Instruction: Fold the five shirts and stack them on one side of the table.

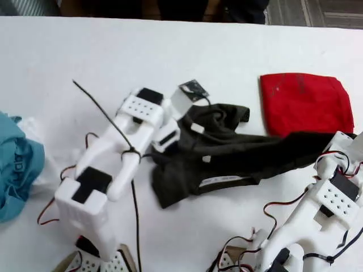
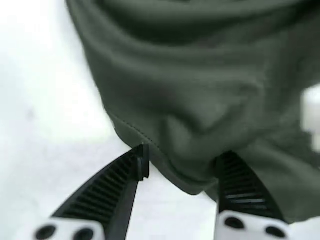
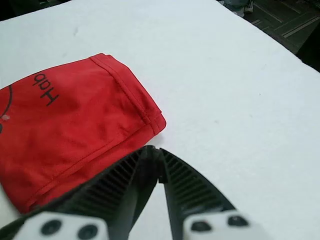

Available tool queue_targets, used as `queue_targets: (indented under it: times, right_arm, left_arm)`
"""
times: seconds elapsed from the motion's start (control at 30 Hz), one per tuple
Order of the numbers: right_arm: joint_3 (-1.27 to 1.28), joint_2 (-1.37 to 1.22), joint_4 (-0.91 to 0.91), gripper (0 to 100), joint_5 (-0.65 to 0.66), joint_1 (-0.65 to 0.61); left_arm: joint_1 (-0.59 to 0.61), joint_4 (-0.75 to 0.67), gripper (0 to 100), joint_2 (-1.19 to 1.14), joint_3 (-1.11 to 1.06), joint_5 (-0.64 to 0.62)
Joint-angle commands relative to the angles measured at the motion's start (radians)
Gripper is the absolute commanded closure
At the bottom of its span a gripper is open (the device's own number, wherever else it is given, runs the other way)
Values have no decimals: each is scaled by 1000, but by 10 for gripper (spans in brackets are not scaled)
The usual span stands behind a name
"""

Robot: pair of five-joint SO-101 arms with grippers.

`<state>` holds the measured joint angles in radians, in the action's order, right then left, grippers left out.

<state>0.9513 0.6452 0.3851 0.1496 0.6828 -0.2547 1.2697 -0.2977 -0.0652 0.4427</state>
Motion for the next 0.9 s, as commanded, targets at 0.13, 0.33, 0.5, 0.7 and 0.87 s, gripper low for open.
queue_targets:
  times: [0.13,0.33,0.5,0.7,0.87]
  right_arm:
    - [-5,35,-18,978,-8,5]
    - [-5,35,-18,978,-8,5]
    - [-5,35,-18,978,-8,5]
    - [-5,35,-18,978,-8,5]
    - [-5,35,-18,978,-8,5]
  left_arm:
    - [72,-37,767,3,151,-3]
    - [63,-31,868,3,242,-3]
    - [72,-20,872,9,271,-3]
    - [8,244,849,12,348,3]
    - [-161,488,849,3,407,6]
